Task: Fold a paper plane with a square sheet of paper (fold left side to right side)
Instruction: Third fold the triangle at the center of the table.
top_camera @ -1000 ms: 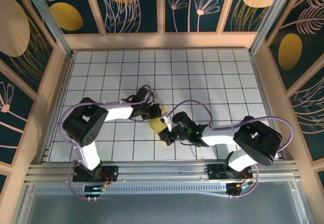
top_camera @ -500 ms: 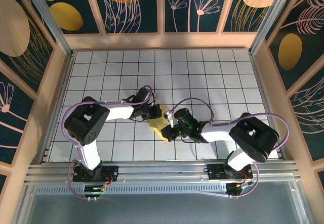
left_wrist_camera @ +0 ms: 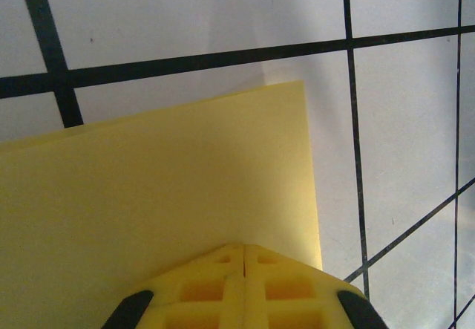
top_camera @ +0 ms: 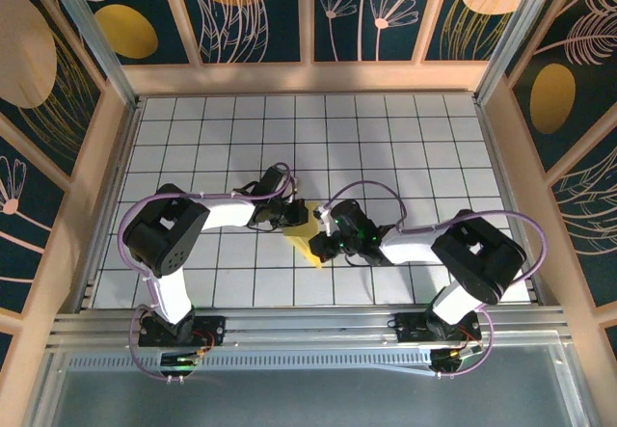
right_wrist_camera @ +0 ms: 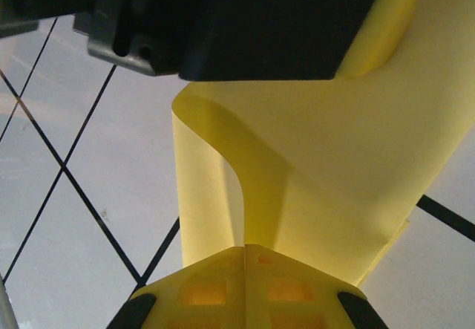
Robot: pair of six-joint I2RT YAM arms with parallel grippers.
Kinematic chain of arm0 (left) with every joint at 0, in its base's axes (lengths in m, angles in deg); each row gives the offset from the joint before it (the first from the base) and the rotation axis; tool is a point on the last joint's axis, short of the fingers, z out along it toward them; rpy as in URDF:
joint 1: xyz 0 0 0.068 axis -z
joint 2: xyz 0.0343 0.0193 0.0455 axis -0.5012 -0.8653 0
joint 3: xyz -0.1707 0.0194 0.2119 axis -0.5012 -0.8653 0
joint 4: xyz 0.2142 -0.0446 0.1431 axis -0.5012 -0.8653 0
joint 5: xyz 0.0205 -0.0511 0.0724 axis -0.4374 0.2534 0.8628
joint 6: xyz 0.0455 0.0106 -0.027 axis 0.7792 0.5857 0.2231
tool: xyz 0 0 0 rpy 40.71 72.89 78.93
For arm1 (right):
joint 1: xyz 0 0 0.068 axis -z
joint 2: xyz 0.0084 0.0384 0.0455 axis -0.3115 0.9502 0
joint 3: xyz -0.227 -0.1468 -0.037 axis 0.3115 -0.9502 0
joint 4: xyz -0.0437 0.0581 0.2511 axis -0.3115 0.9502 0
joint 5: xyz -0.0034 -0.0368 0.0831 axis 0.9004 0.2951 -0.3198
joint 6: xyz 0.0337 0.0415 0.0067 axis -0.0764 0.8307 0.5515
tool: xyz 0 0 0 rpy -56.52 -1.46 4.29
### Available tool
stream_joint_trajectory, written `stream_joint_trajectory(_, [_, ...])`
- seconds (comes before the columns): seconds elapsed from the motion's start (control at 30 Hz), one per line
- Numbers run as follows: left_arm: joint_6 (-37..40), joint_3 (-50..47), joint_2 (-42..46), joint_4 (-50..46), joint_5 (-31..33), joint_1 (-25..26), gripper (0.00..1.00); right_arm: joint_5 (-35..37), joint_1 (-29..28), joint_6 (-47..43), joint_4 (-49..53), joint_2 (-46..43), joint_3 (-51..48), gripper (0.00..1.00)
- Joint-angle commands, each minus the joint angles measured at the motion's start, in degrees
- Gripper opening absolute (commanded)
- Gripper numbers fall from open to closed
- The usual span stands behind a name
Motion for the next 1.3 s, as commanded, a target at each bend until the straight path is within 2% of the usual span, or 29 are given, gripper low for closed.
stream_joint_trajectory(0.0, [1.03, 0.05, -2.04, -2.54, 1.11, 0.66, 0.00, 1.28, 0.72, 0.05, 1.88, 1.01, 1.85, 0.00])
stream_joint_trajectory(1.27, [0.94, 0.29, -2.36, -2.54, 1.29, 0.84, 0.00, 4.49, 1.62, -0.74, 3.05, -0.20, 1.51, 0.00])
